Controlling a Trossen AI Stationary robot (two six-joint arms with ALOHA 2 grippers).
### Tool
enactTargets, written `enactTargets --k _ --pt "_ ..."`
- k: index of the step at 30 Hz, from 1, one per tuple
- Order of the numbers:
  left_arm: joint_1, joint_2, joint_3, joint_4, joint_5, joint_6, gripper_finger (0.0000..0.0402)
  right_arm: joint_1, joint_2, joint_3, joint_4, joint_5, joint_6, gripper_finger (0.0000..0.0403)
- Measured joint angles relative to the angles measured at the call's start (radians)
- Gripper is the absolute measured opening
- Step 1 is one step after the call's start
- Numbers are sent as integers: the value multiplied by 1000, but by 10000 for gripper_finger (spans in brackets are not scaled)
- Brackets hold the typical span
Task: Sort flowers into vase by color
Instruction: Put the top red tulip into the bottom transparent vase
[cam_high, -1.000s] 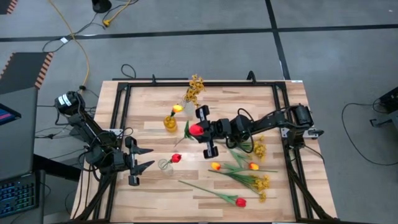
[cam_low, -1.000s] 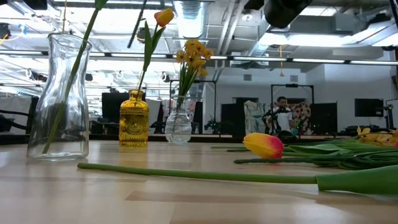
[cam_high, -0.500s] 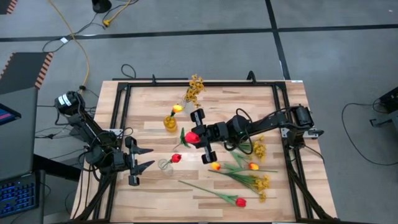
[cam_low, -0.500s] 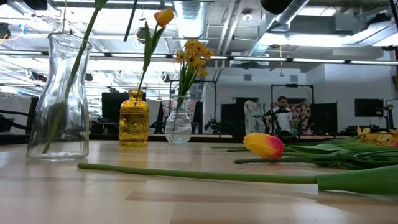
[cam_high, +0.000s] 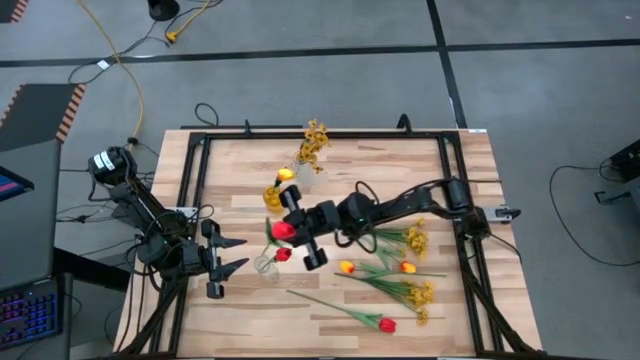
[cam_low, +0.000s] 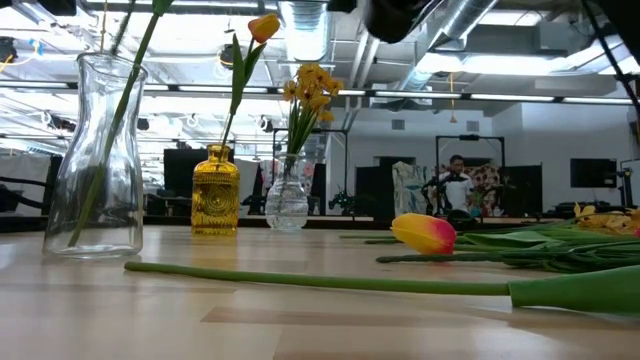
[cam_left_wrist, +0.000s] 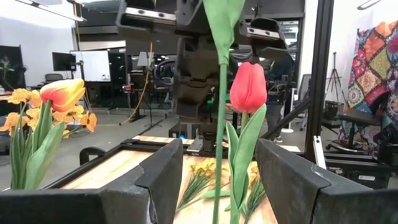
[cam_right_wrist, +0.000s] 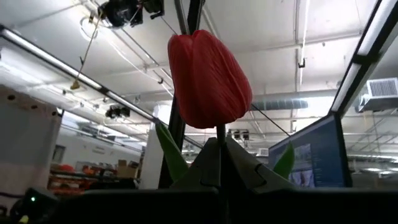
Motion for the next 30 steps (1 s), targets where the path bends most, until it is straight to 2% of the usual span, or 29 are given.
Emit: enactTargets --k 4,10,16,24,30 --pt "0 0 0 0 0 -1 192 -11 26 29 -3 -17 55 27" --pt "0 0 0 0 0 2 192 -10 27 30 -18 -21 51 27" --pt "0 0 0 0 0 2 192 -10 26 30 -116 -20 50 27" --pt "0 0 0 0 0 2 192 -10 26 30 -194 -17 35 53" --pt "0 0 0 0 -1 2 192 -10 26 30 -231 -15 12 57"
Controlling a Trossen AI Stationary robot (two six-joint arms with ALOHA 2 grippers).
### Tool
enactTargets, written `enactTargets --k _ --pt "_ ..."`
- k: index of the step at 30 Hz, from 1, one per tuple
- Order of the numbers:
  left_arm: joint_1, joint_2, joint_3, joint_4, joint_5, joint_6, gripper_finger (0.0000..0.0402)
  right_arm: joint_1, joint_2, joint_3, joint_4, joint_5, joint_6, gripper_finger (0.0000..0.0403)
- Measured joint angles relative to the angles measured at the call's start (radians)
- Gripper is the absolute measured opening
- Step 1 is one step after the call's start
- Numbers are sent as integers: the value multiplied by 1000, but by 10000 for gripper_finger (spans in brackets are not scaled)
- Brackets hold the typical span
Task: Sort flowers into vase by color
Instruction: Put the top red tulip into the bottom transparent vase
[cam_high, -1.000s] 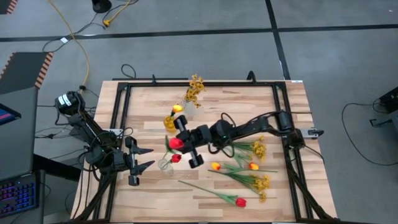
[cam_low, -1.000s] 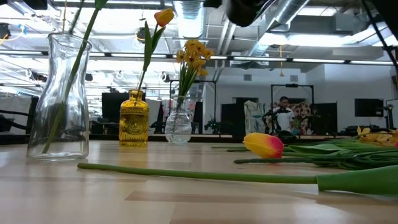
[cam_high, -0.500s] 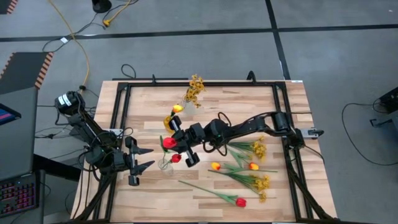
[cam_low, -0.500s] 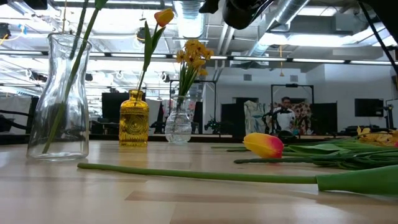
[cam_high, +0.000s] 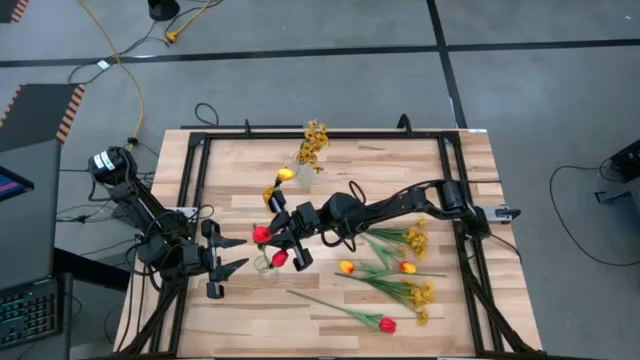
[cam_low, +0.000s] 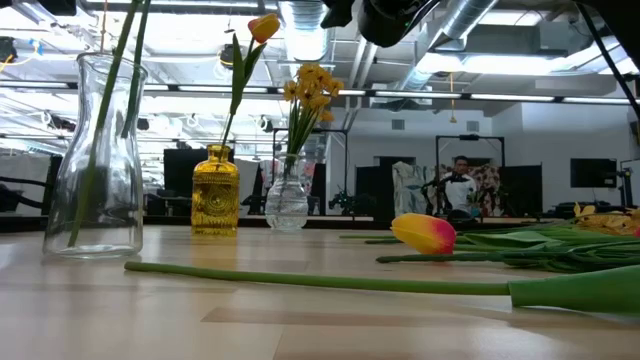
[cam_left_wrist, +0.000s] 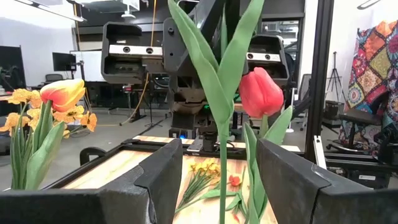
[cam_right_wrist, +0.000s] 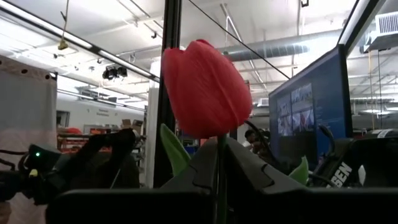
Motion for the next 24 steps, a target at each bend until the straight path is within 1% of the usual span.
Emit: enactTargets --k 6,11,14,18,21,24 --pt "0 0 0 0 0 0 192 -1 0 0 -41 0 0 61" --pt "0 0 0 0 0 -1 192 -2 -1 0 -84 0 -2 82" --pt "0 0 0 0 0 -1 192 -6 -2 0 -108 0 -2 109" --pt "0 0 0 0 1 -2 192 -13 -3 0 -150 0 0 157" --pt "0 0 0 0 1 -2 192 -18 -18 0 -229 -1 0 192" --pt "0 0 0 0 0 -2 192 -21 -46 0 -331 0 0 217"
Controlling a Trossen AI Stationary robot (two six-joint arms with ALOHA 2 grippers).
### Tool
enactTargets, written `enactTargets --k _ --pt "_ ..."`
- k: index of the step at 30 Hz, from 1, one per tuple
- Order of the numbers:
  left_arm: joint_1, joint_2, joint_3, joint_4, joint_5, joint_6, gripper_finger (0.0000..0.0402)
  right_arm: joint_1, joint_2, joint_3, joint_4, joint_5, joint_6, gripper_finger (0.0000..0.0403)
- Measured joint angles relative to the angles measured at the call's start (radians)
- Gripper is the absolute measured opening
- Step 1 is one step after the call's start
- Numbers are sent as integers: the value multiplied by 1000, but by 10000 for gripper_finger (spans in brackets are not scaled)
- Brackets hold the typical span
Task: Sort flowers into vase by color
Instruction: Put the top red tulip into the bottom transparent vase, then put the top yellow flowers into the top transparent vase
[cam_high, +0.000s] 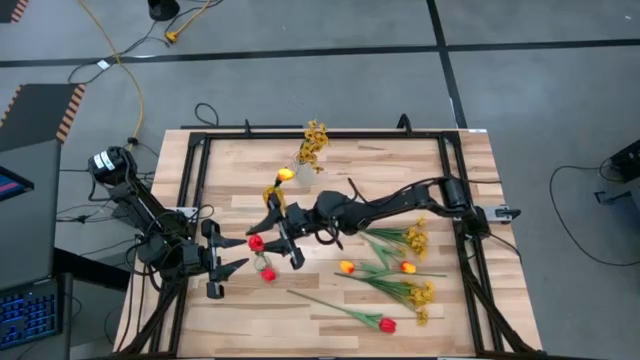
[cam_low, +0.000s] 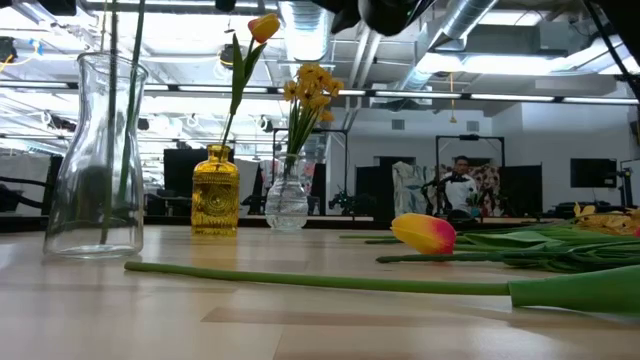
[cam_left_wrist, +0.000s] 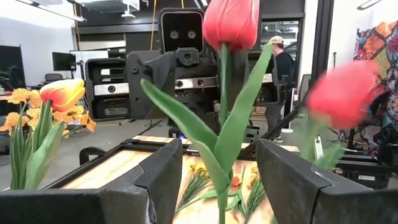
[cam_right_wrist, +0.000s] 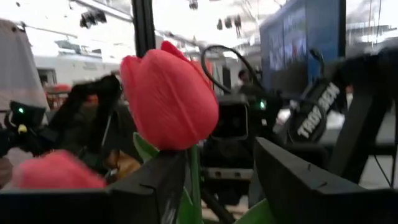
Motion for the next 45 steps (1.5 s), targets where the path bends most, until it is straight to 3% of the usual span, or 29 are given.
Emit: enactTargets --k 4,20,36,45 --pt "0 0 0 0 0 -1 192 -4 -31 0 -118 0 -1 231" --pt "0 0 0 0 0 1 192 -20 -116 0 -507 0 -82 227" --pt "0 0 0 0 -3 -5 192 -36 -179 0 -740 1 -150 227" --pt "0 0 0 0 -6 -5 192 -35 -293 0 -1125 27 -150 226"
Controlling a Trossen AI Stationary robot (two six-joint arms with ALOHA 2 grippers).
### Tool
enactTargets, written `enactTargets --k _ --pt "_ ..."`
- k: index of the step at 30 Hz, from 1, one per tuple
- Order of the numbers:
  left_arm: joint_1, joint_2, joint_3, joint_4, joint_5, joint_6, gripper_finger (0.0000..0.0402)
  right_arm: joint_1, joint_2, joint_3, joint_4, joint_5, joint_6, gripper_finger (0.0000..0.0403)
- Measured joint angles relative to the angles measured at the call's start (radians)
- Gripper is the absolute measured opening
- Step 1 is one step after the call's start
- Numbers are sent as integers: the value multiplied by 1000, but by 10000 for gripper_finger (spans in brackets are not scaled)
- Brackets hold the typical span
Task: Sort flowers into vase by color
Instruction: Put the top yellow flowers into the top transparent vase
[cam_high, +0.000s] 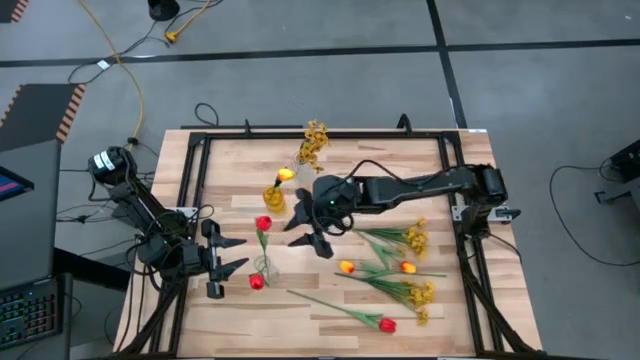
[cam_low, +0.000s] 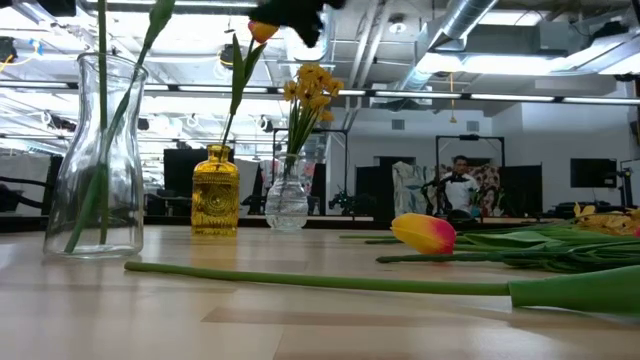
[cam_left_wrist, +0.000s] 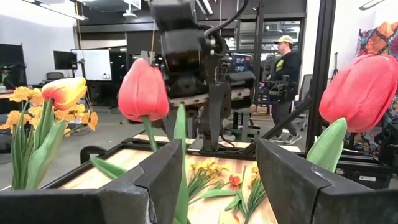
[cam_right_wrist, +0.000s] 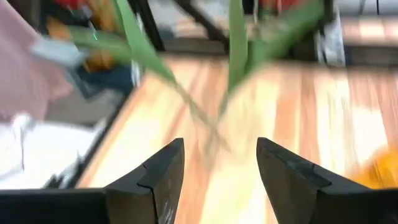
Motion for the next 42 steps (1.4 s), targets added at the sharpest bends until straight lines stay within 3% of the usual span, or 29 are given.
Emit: enactTargets --k 9,14,21,28,42 --pt "0 0 0 0 0 0 192 5 -74 0 -515 201 60 226" --pt "0 0 0 0 0 0 192 17 -73 -5 -704 211 55 226" --pt "0 0 0 -1 3 0 192 25 -112 -147 -740 211 33 226" --pt "6 0 0 -1 3 0 192 -18 -164 -366 -663 249 126 226" --pt "63 0 0 -1 3 0 192 -56 -181 -566 -621 281 196 226"
